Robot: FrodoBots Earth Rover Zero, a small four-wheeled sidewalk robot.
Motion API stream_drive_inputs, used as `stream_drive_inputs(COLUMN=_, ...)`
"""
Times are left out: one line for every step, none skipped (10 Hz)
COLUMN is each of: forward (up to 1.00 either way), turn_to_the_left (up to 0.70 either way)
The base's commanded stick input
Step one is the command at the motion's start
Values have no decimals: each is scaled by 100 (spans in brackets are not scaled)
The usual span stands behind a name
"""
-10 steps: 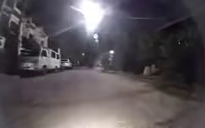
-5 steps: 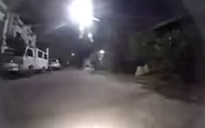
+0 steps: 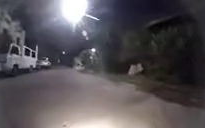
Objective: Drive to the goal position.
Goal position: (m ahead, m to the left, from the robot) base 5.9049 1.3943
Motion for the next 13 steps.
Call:
stream_drive_inputs(forward=70, turn_to_the_left=0)
stream_drive_inputs(forward=70, turn_to_the_left=0)
stream_drive_inputs(forward=70, turn_to_the_left=0)
stream_drive_inputs(forward=70, turn_to_the_left=0)
stream_drive_inputs(forward=70, turn_to_the_left=0)
stream_drive_inputs(forward=70, turn_to_the_left=0)
stream_drive_inputs(forward=70, turn_to_the_left=-18)
stream_drive_inputs(forward=70, turn_to_the_left=-34)
stream_drive_inputs(forward=70, turn_to_the_left=-35)
stream_drive_inputs(forward=70, turn_to_the_left=-35)
stream_drive_inputs(forward=70, turn_to_the_left=-35)
stream_drive_inputs(forward=70, turn_to_the_left=-30)
stream_drive_inputs(forward=70, turn_to_the_left=0)
